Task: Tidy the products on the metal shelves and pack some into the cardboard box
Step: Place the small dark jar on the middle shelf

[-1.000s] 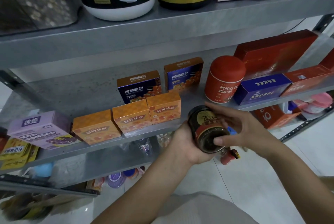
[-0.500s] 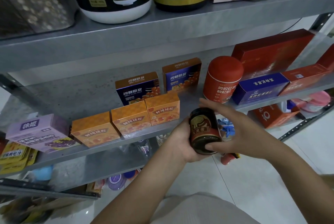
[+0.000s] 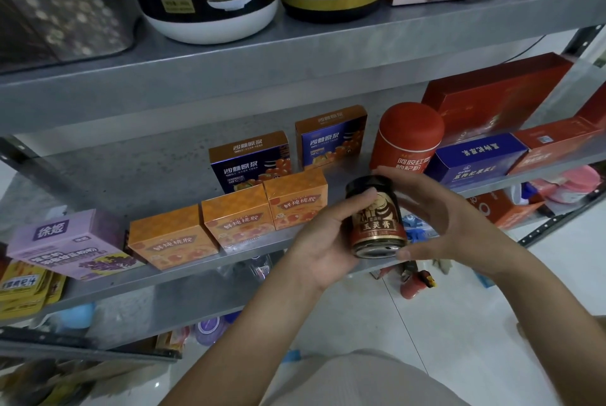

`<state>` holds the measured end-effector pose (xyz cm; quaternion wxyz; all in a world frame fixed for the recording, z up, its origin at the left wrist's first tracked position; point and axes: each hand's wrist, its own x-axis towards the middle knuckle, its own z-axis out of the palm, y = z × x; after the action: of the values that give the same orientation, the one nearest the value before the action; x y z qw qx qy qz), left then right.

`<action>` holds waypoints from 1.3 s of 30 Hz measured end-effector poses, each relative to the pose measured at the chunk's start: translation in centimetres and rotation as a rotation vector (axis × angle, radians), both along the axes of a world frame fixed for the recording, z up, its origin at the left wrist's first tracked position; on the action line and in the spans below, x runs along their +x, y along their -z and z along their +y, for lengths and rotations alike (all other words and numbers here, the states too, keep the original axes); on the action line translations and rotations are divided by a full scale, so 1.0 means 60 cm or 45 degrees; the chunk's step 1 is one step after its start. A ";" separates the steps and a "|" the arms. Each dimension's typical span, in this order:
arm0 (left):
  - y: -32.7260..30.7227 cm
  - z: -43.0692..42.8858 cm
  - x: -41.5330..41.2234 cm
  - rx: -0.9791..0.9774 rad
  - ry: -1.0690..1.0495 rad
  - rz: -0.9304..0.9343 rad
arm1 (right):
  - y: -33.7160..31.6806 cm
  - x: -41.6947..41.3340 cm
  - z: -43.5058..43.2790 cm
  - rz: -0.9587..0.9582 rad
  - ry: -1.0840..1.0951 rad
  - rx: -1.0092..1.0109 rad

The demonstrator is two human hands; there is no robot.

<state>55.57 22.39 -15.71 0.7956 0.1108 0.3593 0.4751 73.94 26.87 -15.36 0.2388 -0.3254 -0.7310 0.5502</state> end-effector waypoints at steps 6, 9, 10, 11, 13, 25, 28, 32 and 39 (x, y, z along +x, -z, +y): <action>0.011 0.008 -0.001 0.198 -0.174 0.518 | 0.010 -0.021 -0.013 0.013 0.234 -0.200; 0.007 0.007 0.007 0.251 -0.229 0.803 | 0.026 -0.036 -0.024 -0.033 0.281 -0.243; 0.008 0.008 0.009 0.265 -0.244 0.861 | 0.030 -0.042 -0.027 -0.038 0.306 -0.234; 0.007 0.009 0.011 0.277 -0.254 0.893 | 0.035 -0.047 -0.027 -0.047 0.335 -0.208; 0.005 0.009 0.016 0.306 -0.243 0.942 | 0.042 -0.055 -0.023 -0.075 0.409 -0.142; 0.034 0.037 -0.051 0.702 0.106 2.094 | 0.124 -0.080 0.054 -0.298 0.602 -0.027; 0.046 0.034 -0.104 0.724 0.007 2.487 | 0.148 -0.098 0.079 -0.251 0.673 0.001; 0.076 0.036 -0.164 0.669 0.311 2.781 | 0.167 -0.124 0.106 -0.231 0.717 -0.004; 0.126 0.039 -0.179 0.605 0.543 3.065 | 0.200 -0.143 0.128 -0.221 0.752 0.018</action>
<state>44.81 24.70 -23.28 -0.0175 0.6726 0.7397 -0.0135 65.35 34.56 -27.38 0.3273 -0.5680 -0.6263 0.4219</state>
